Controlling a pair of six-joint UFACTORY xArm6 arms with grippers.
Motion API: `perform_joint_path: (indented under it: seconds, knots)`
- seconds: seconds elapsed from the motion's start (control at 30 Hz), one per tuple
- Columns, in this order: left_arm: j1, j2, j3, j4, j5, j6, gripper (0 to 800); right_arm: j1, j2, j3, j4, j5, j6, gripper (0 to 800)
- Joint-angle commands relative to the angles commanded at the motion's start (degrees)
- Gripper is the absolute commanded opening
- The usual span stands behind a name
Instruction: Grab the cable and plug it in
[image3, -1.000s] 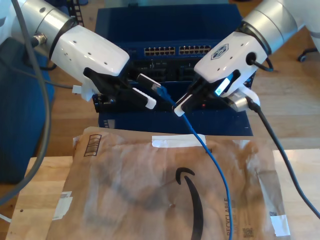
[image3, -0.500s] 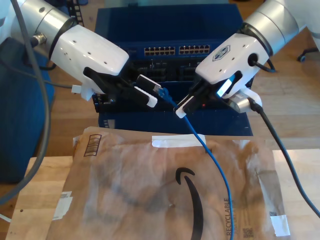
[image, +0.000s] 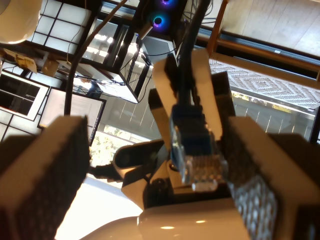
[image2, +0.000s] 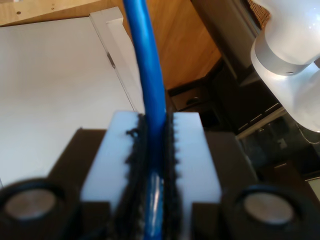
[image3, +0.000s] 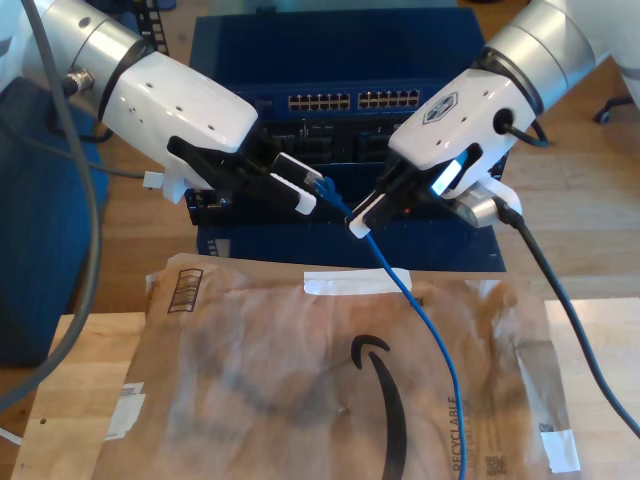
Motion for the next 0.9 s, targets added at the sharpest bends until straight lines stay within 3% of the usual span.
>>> perform_joint_path:
  seconds: [0.47, 0.9]
  knots:
    - [0.0, 0.0, 0.6, -1.3, -0.4, 0.2, 322, 0.0, 0.1, 0.0, 0.1, 0.0, 0.0, 19]
    - [0.5, -0.3, 0.7, -1.2, -2.5, 0.2, 147, 0.0, 0.4, 0.0, 0.1, 0.0, -0.1, 19]
